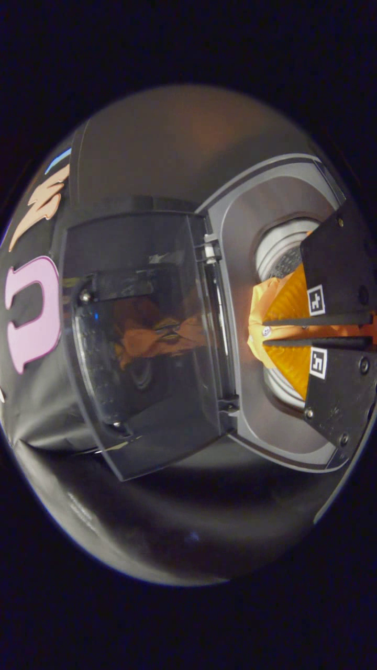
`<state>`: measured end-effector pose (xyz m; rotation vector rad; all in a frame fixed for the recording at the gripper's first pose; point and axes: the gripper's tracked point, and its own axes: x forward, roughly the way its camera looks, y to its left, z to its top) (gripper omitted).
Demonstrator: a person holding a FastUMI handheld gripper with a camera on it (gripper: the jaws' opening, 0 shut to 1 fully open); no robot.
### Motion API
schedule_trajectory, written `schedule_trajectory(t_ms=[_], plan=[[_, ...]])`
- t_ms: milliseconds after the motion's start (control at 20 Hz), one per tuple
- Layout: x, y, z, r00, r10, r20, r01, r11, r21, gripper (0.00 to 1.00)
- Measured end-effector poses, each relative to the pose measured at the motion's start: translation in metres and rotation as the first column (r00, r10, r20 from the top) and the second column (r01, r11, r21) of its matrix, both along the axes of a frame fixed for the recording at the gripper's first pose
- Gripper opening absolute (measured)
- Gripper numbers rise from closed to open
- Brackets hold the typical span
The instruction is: Put the clothes into the washing machine and then close the washing machine lid.
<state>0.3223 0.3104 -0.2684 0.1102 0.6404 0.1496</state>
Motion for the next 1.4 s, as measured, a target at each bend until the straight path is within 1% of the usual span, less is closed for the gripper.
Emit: schedule_trajectory(t_ms=[100, 150, 200, 450, 600, 750, 900, 1000, 1100, 1250, 1400], plan=[[-0.001, 0.002, -0.006, 1.000, -0.002, -0.022, 0.002, 1.000, -0.016, 0.11], [0.001, 0.002, -0.006, 1.000, -0.013, -0.007, 0.012, 1.000, -0.018, 0.14], [0.004, -0.002, -0.008, 1.000, -0.026, -0.003, 0.026, 0.999, -0.027, 0.20], [0.012, -0.008, -0.013, 0.998, -0.051, -0.028, 0.049, 0.997, -0.051, 0.69], [0.014, -0.010, -0.010, 0.997, -0.064, -0.035, 0.062, 0.997, -0.038, 0.98], [0.016, -0.007, 0.003, 0.997, -0.061, -0.036, 0.061, 0.998, -0.008, 0.98], [0.026, -0.005, 0.029, 0.998, -0.068, -0.004, 0.068, 0.998, 0.011, 0.98], [0.038, -0.006, 0.057, 0.995, -0.088, 0.049, 0.087, 0.996, 0.029, 0.98], [0.050, -0.004, 0.094, 0.986, -0.086, 0.139, 0.081, 0.996, 0.038, 0.97], [0.067, 0.004, 0.154, 0.960, -0.054, 0.277, 0.050, 0.999, 0.019, 0.97], [0.084, 0.020, 0.217, 0.907, -0.022, 0.420, 0.013, 1.000, 0.024, 0.97]])
